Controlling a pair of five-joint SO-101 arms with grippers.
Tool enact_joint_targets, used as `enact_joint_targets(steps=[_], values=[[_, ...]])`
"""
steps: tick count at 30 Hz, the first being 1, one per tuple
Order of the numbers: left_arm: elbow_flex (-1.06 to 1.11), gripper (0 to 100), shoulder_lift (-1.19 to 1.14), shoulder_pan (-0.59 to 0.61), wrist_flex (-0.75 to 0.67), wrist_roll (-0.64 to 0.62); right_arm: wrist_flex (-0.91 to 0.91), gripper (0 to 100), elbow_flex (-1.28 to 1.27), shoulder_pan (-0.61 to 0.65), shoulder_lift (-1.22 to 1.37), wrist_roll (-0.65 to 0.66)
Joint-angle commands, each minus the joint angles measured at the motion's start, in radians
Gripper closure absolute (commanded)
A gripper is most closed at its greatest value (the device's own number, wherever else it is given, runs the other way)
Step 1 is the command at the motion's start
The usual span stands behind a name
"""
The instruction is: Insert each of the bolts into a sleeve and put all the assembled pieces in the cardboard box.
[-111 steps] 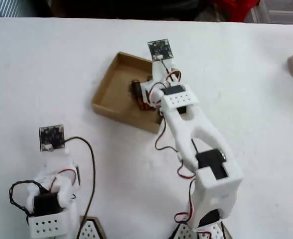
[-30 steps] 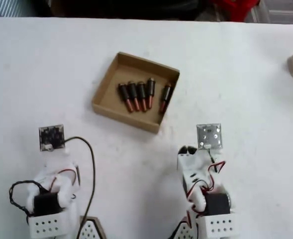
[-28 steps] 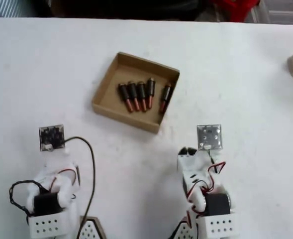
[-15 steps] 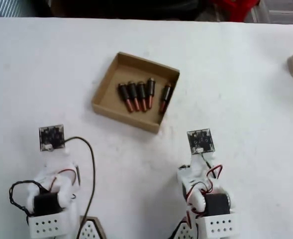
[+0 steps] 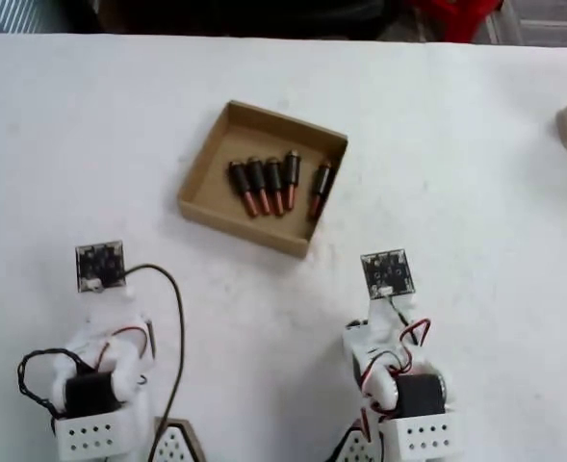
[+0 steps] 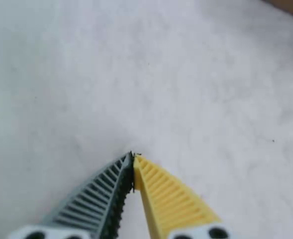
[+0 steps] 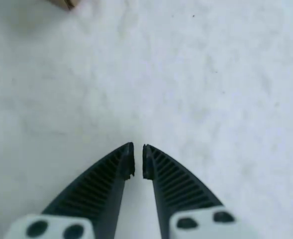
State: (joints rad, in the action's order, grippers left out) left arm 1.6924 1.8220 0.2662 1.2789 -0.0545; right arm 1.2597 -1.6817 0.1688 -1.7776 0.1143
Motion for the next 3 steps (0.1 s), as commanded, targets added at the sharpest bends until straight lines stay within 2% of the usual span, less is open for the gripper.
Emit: enact_joint_targets(steps=[1, 3], values=[[0.000, 98, 0.002, 0.005, 0.005, 0.003, 0.002, 98.1, -0.009, 0.001, -0.008, 0.012], [0.000, 98, 0.002, 0.005, 0.005, 0.003, 0.002, 98.1, -0.009, 0.001, -0.008, 0.012]])
